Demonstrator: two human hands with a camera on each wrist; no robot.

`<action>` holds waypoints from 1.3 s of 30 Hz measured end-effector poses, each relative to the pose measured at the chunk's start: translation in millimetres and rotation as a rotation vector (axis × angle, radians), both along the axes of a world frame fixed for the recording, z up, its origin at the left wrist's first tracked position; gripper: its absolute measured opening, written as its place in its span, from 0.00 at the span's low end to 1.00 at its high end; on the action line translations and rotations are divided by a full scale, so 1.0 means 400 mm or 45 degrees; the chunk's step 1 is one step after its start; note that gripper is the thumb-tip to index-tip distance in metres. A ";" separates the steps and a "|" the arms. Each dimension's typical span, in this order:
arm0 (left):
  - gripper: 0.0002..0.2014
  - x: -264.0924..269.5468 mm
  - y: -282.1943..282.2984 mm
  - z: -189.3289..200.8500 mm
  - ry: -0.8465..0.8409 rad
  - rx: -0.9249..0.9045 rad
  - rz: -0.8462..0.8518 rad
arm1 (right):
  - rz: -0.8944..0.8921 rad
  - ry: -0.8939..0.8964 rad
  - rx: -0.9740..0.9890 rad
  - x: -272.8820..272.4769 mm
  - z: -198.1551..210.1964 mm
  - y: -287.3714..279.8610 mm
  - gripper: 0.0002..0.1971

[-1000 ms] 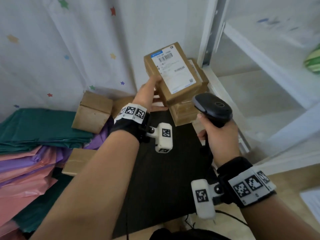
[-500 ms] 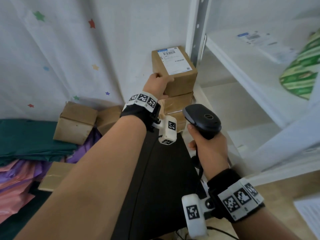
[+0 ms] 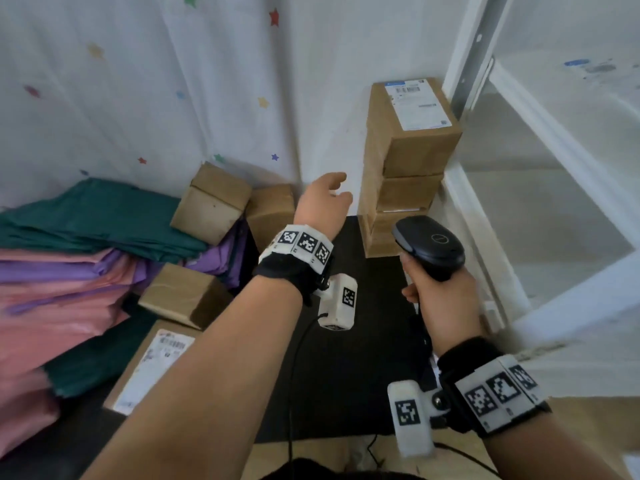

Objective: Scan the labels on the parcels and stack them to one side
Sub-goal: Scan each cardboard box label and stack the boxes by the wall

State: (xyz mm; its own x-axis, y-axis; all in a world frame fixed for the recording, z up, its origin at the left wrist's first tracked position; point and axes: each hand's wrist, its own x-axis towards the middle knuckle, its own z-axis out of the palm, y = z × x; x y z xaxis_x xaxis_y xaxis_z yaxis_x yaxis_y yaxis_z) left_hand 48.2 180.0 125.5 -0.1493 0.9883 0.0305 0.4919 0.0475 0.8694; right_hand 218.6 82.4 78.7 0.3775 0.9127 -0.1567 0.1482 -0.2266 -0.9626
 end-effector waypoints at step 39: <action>0.60 -0.515 -0.625 -0.319 0.626 -0.863 0.043 | 0.244 0.023 -0.107 -0.410 -0.170 -0.359 0.11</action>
